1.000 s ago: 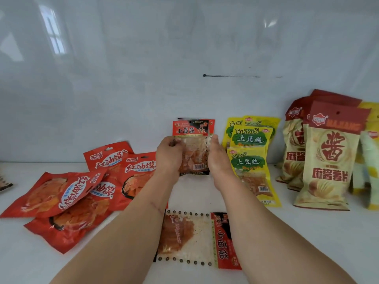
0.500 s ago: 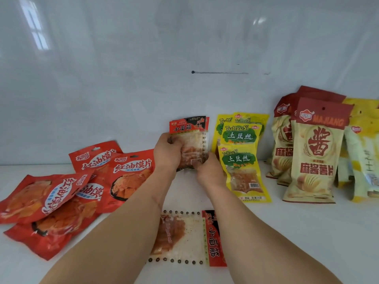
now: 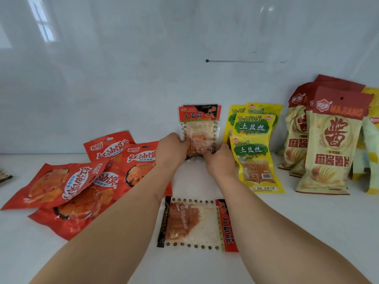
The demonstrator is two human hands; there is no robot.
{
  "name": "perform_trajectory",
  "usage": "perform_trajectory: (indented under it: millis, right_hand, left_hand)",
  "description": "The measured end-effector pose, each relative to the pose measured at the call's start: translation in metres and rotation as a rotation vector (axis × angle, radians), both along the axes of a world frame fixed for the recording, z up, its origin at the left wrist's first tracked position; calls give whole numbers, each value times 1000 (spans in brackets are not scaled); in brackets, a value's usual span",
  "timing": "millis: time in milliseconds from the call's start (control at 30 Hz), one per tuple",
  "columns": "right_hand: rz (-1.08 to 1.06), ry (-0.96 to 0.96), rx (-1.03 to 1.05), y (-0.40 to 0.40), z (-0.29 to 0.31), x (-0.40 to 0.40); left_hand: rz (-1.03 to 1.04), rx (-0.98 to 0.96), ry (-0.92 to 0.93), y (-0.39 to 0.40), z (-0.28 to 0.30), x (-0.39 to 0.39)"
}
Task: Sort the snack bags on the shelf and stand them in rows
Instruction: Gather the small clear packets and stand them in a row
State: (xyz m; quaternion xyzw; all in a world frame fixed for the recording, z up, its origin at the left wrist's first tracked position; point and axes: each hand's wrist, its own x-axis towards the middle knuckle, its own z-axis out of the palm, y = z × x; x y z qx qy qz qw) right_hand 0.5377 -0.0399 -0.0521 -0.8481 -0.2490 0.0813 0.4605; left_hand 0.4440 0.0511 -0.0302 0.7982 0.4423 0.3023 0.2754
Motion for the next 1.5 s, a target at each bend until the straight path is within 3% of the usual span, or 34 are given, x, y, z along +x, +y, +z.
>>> perform_trajectory:
  millis: [400, 600, 967, 1233, 1500]
  right_hand:
    - [9, -119, -8, -34, 5, -42]
    - [162, -204, -84, -70, 6, -72]
    - [348, -182, -53, -81, 19, -145]
    - [486, -211, 33, -38, 42, -222]
    - [507, -203, 48, 53, 37, -302]
  left_hand:
    - [-15, -24, -57, -22, -2, -42]
    - [32, 37, -27, -53, 0, -82]
    - [138, 25, -30, -96, 10, -172]
    - [295, 15, -107, -56, 21, -242]
    - [585, -90, -216, 67, 4, -357]
